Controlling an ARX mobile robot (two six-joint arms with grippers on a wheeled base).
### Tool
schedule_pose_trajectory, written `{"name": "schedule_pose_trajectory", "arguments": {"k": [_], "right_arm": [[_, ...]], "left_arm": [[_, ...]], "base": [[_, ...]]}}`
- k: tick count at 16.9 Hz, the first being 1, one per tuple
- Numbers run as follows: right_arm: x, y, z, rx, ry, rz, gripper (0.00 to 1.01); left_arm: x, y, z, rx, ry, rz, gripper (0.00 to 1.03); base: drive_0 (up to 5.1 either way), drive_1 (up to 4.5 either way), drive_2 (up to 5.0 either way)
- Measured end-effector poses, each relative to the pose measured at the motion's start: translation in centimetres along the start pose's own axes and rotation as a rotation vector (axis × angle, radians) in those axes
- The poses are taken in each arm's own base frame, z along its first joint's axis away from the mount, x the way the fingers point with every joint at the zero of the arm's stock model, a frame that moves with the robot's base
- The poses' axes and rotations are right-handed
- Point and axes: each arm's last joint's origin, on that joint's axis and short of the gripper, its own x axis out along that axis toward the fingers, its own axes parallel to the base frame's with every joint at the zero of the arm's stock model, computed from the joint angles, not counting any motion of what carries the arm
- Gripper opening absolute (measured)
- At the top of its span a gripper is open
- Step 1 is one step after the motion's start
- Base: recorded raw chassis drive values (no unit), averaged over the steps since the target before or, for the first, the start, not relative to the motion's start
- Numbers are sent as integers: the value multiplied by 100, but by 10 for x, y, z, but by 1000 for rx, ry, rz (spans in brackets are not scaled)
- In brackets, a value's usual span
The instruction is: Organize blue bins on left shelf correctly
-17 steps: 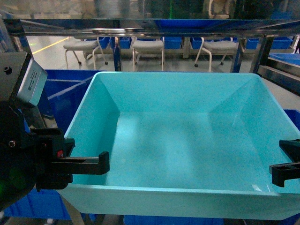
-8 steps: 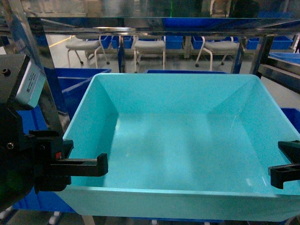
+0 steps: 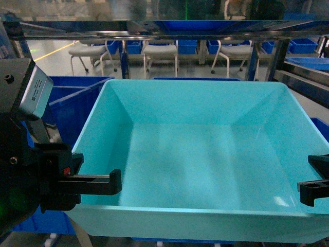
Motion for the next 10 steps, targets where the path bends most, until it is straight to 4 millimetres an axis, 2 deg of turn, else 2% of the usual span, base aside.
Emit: {"name": "schedule_pose_trajectory", "arguments": {"k": [10], "right_arm": [[0,1,0,-1,-5,4,2]], "left_arm": [[0,2,0,-1,4,11,2]], "base": [[-17,-17,-17]]}}
